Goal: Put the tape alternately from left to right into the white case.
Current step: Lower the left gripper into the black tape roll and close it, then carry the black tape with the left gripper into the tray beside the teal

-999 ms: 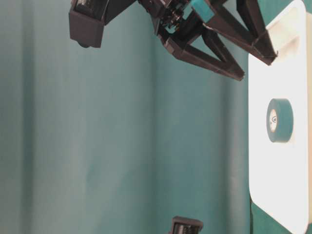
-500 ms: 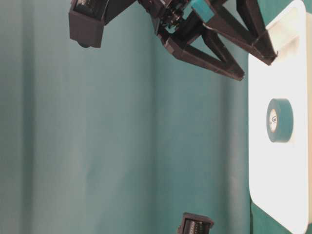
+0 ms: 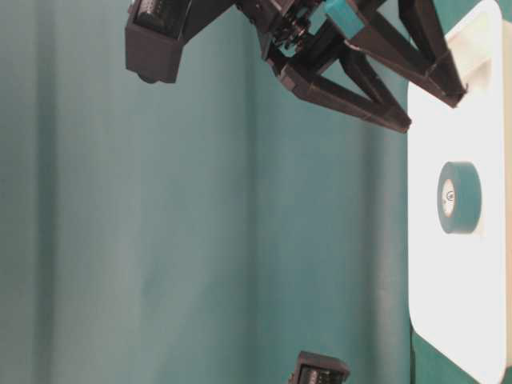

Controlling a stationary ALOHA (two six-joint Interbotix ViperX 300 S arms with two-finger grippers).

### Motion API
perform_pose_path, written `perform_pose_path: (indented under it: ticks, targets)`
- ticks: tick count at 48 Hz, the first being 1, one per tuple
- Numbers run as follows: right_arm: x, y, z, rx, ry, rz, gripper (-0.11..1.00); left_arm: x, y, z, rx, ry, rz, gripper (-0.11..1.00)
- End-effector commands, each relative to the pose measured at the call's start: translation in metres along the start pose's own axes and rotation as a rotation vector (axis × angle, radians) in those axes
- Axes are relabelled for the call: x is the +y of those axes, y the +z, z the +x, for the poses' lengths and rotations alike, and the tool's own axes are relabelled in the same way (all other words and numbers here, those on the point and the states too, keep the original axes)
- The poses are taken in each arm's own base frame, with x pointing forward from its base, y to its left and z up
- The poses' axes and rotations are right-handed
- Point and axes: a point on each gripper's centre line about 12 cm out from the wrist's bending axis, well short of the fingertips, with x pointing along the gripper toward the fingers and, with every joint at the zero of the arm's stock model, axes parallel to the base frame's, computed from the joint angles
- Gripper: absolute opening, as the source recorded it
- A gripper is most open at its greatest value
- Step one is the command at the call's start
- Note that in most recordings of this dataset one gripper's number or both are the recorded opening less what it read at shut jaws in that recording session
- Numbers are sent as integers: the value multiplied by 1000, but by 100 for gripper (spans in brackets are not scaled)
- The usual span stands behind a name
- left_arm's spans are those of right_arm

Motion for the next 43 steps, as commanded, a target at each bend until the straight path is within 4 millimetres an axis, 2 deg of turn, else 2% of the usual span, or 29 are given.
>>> perform_pose_path:
  ticks: [1, 7, 26, 37, 43]
  targets:
    - [-1, 13, -2, -39, -1, -2, 84, -5, 11, -10, -46, -17, 3, -4]
    - [-1, 13, -2, -39, -1, -1, 84, -5, 13, -16, -56, -20, 2, -4]
    - [-1, 12, -2, -36, -1, -2, 84, -24, 44, -54, -187, -75, 28, -4]
    - [-1, 12, -2, -35, -2, -1, 84, -24, 47, -56, -195, -75, 34, -4]
    - [-1, 12, -2, -35, -2, -4, 84, -20, 56, -61, -221, -69, 18, -4]
